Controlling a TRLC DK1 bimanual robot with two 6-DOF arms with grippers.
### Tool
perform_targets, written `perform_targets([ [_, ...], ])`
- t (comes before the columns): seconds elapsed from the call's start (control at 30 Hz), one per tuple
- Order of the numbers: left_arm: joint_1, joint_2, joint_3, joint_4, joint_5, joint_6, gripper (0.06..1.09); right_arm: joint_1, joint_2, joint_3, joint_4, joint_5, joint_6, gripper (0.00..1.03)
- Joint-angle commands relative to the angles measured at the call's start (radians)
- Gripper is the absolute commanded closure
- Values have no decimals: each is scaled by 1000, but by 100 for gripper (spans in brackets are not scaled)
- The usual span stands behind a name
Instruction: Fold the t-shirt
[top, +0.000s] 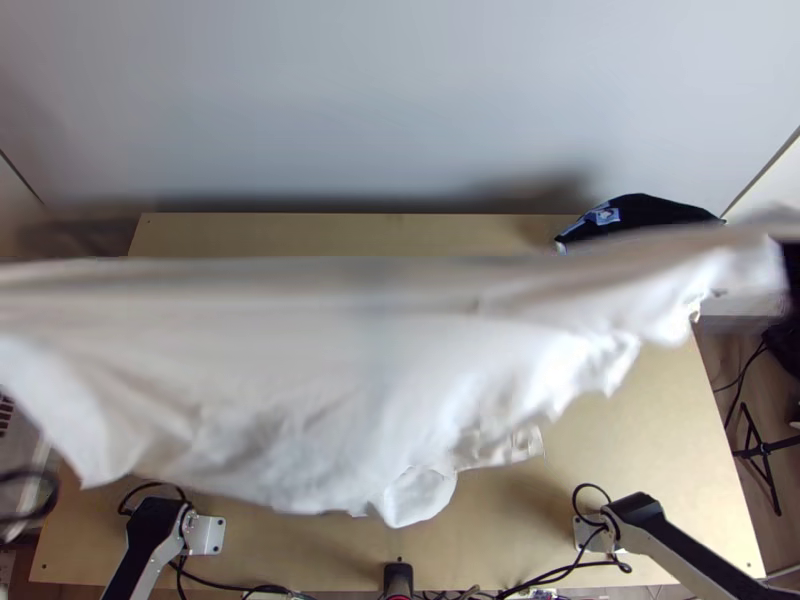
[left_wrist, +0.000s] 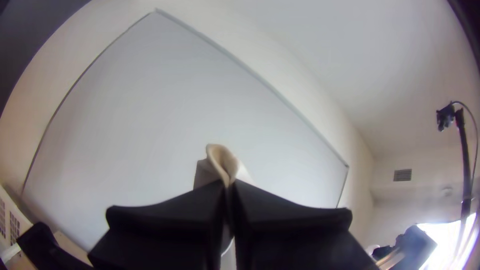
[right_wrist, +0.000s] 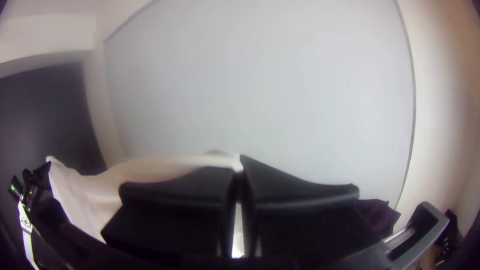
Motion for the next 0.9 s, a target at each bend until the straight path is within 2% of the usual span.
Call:
perform_targets([
  [0.0, -1, 116, -224, 272, 8, 64, 105, -9, 135, -238, 253, -5, -40, 100],
  [0.17, 5, 263, -376, 526, 0, 132, 105, -28, 263, -404, 463, -5, -74, 100],
  [0.27, 25, 371, -411, 627, 0, 155, 105, -52, 371, -462, 586, -5, -89, 100],
  [0.47, 58, 621, -399, 802, -2, 171, 105, -89, 622, -396, 741, -5, -120, 100],
  [0.6, 62, 803, -392, 924, -5, 182, 105, -100, 787, -292, 779, -5, -121, 100],
  [0.87, 105, 1112, -297, 1012, -9, 205, 105, -86, 1052, -70, 776, 32, -135, 100],
])
